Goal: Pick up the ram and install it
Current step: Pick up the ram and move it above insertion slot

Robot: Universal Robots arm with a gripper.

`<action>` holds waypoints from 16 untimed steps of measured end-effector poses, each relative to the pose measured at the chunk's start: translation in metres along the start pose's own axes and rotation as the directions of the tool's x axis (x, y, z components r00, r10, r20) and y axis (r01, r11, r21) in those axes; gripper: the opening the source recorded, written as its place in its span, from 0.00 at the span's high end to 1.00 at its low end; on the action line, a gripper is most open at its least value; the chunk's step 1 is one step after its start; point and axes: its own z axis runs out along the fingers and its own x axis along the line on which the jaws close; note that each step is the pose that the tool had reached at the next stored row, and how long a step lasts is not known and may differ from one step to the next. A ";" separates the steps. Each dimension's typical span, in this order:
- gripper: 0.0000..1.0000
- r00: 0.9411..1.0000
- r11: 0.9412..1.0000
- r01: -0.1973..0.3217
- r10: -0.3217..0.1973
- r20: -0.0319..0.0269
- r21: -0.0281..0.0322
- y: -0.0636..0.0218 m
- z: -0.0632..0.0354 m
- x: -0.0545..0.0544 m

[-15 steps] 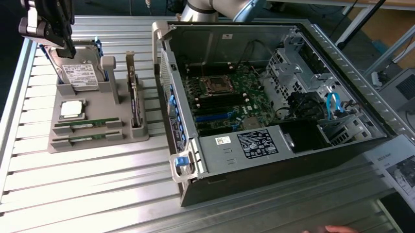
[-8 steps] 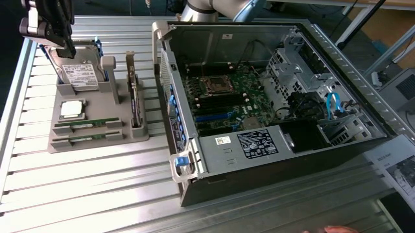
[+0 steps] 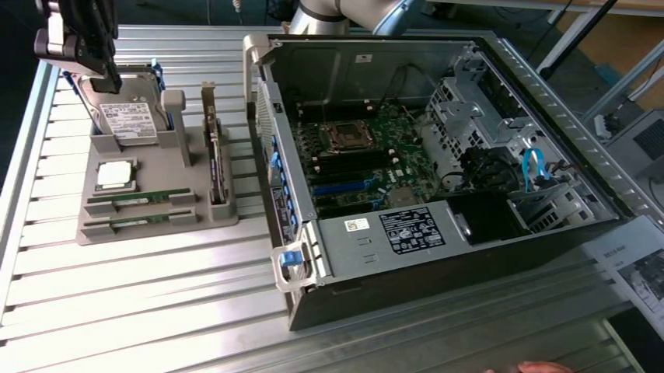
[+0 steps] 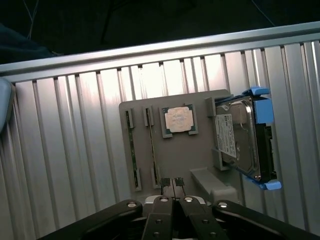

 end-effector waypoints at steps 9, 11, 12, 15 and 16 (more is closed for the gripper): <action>0.90 1.000 1.000 0.008 -0.008 0.000 0.001 0.0000 0.0001 0.000; 0.90 1.000 1.000 0.011 -0.011 0.000 0.002 0.0000 0.0003 0.000; 0.90 1.000 1.000 0.014 -0.014 0.000 0.002 0.0000 0.0004 0.000; 0.90 1.000 1.000 0.022 -0.022 -0.001 0.002 0.0000 0.0006 0.000; 0.90 1.000 1.000 0.022 -0.022 -0.001 0.002 0.0000 0.0006 0.000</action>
